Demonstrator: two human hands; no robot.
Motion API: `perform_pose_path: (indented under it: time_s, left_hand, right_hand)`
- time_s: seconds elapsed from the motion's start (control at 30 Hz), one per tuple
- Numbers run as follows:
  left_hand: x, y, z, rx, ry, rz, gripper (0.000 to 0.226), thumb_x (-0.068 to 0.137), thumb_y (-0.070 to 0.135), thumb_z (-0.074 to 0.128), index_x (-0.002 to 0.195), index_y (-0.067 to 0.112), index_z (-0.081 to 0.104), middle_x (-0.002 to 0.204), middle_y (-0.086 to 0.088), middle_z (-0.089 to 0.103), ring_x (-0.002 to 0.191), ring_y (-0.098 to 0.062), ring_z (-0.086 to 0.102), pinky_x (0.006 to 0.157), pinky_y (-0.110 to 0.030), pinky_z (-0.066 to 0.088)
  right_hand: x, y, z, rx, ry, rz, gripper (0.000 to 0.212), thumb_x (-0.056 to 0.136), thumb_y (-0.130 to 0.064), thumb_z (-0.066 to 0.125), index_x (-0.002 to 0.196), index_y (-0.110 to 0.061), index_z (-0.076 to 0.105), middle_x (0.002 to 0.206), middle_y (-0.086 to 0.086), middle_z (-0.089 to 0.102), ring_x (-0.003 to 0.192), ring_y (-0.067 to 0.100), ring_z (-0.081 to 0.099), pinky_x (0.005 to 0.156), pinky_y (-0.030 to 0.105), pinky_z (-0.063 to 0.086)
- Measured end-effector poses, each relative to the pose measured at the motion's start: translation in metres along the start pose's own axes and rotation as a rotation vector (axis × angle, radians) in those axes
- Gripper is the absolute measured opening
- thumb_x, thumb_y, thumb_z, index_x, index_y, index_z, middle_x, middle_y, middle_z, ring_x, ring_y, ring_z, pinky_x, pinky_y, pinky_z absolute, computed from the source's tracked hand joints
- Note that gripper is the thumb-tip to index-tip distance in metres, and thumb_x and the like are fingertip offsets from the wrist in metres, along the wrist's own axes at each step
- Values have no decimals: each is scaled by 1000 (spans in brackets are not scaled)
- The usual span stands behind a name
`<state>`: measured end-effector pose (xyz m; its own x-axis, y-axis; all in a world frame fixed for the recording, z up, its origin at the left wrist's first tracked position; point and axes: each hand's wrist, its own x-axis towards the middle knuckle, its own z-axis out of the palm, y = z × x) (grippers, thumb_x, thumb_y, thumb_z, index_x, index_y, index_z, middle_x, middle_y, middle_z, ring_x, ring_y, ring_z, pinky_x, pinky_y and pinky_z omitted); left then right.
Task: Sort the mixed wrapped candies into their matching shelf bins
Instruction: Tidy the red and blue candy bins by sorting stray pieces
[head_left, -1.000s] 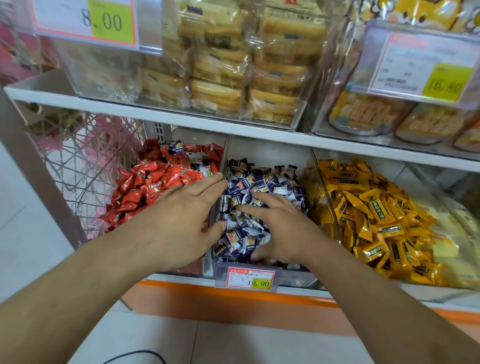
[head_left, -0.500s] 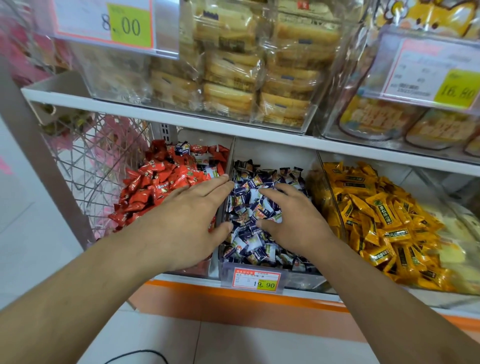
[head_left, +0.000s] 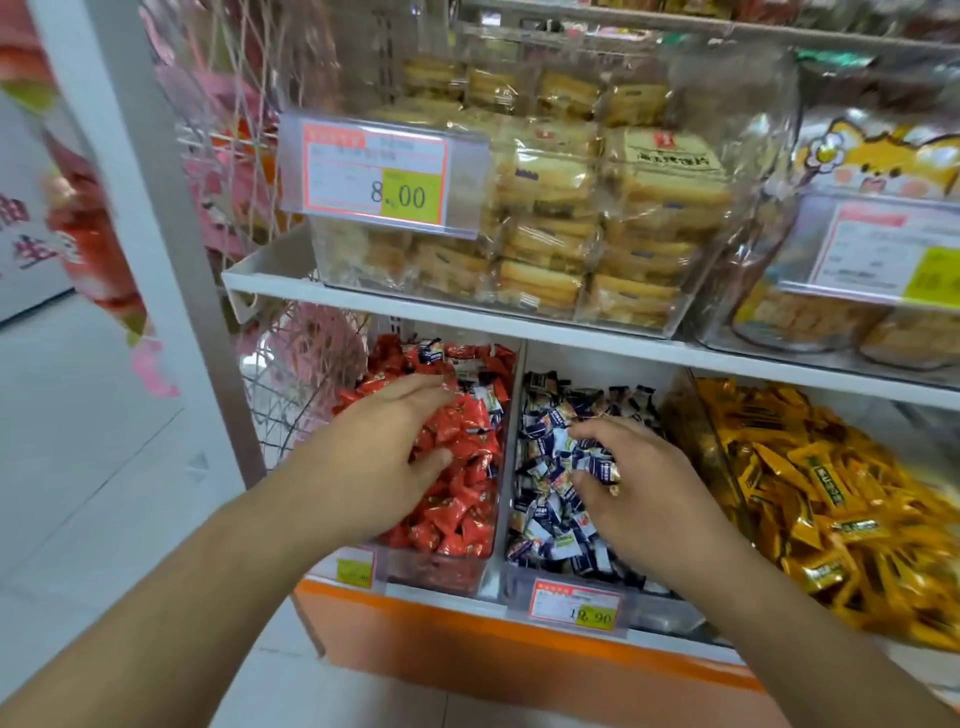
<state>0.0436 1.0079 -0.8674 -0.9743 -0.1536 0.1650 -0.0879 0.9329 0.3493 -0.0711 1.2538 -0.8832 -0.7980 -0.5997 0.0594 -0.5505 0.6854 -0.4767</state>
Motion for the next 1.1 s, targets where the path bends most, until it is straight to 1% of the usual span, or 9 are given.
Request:
perform_pose_path:
  time_s: [0.1,0.2,0.3,0.43,0.6,0.7,0.87,1.0,1.1]
  left_hand:
    - [1,-4,11,-28,-35,22,66,99,46,61,158,36,33,167,19,17,154,-6,18,123,-23,15]
    - [12,0,25,-54,-76,65,73,96,58,58,159,40,26,169,18,5,156,-6,-2,128,-34,7]
    - [23,-7,42,29,-130,64,79,94,70,49,161,41,18,170,17,0,155,-6,-11,128,-44,8]
    - [25,-19,42,97,-68,72,67,93,68,52,152,39,42,165,14,26,155,-10,14,125,-43,23]
    - [22,-39,24,132,35,11,41,93,46,65,133,40,62,140,12,57,133,-11,48,112,-40,42]
    - [23,-37,23,160,47,-30,39,92,43,66,130,40,64,138,10,57,135,-14,47,113,-42,41]
    - [30,-20,27,179,70,-82,46,88,56,62,131,37,63,159,3,38,152,-22,23,125,-42,13]
    - [51,-7,28,6,144,-42,37,92,47,67,125,30,65,131,4,59,128,-19,51,109,-34,42]
    - [67,-10,39,-48,92,21,49,93,30,72,140,28,58,145,4,57,133,-18,53,109,-34,47]
  right_hand:
    - [-7,-14,-4,36,-14,13,41,106,-32,57,145,-38,48,156,-19,39,126,16,56,104,22,43]
    - [-9,-26,-2,49,-15,-66,45,106,-38,55,149,-43,42,156,-27,36,145,3,36,114,21,29]
    - [-6,-34,5,36,-50,-146,51,106,-44,52,154,-46,34,159,-34,26,146,-11,20,116,15,18]
    - [-2,-37,14,12,-95,-206,53,106,-46,50,156,-47,33,159,-39,21,148,-12,14,115,13,11]
    - [4,-39,18,36,-67,-194,48,106,-43,52,153,-42,41,155,-37,29,146,-8,24,116,14,17]
    - [4,-37,18,38,-62,-192,47,106,-43,53,152,-42,42,154,-37,31,145,-8,27,116,16,20]
    - [-1,-33,15,47,-70,-178,47,106,-46,51,152,-47,39,155,-39,28,146,-11,23,122,21,19]
    - [-4,-34,8,57,-48,-149,48,105,-49,50,151,-49,37,156,-37,28,144,-12,22,120,19,19]
    - [-6,-34,5,61,-34,-135,46,105,-50,49,149,-49,39,152,-37,31,129,-20,22,108,10,19]
